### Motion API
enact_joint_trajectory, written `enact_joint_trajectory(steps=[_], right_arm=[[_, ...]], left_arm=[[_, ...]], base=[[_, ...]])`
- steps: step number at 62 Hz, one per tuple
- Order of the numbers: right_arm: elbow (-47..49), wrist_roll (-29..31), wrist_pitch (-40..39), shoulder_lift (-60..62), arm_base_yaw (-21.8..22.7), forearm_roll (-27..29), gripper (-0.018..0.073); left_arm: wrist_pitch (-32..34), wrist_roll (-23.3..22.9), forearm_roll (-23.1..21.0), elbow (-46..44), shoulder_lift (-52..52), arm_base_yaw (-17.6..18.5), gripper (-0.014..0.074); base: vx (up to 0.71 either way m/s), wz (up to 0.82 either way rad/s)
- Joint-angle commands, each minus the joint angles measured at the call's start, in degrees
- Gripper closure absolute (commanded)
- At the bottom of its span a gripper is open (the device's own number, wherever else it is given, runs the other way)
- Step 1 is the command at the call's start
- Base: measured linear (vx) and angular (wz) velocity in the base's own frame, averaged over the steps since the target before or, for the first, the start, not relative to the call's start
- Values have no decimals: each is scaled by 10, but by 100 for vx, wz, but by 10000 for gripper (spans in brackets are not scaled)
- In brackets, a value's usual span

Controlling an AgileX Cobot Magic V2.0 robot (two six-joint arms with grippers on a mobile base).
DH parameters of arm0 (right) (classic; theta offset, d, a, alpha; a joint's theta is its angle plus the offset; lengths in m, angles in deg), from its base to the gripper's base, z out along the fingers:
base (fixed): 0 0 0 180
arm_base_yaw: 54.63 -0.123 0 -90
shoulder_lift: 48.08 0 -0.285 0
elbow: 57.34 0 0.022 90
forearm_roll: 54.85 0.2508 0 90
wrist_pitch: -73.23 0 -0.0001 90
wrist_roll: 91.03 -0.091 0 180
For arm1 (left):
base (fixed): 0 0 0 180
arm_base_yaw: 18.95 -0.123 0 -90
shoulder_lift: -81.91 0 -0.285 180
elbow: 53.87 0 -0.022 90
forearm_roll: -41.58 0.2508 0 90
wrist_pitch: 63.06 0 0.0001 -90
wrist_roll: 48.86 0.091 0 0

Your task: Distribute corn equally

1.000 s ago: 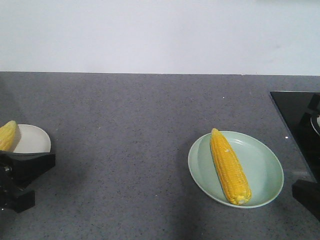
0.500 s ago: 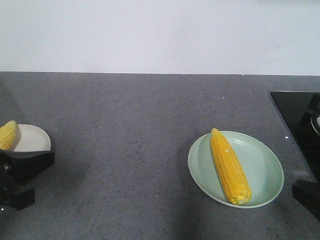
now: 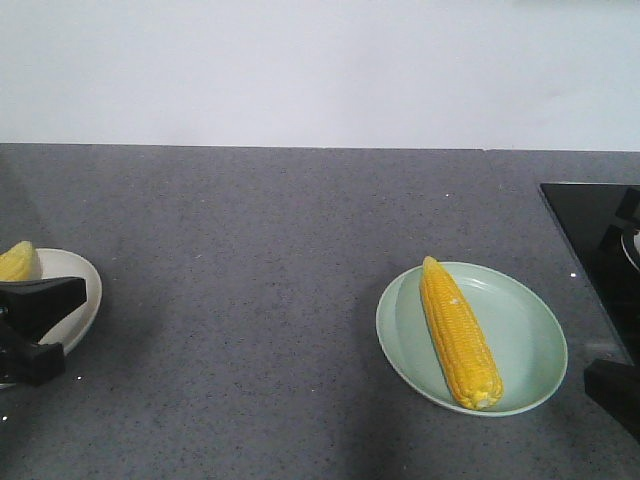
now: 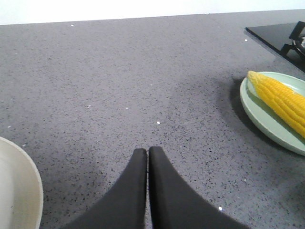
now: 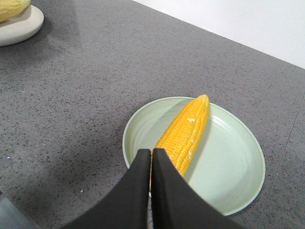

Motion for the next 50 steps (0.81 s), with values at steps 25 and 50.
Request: enact_joint_trajectory(steps=[25,50], right_arm=[[15,4,-36,-4,1,13,564],[15,4,-36,-4,1,13,564]], left_arm=[[59,-79,96,-2,48,0,603],[148,-240,279,131,198,0,603]], base=[[0,0],[0,0]])
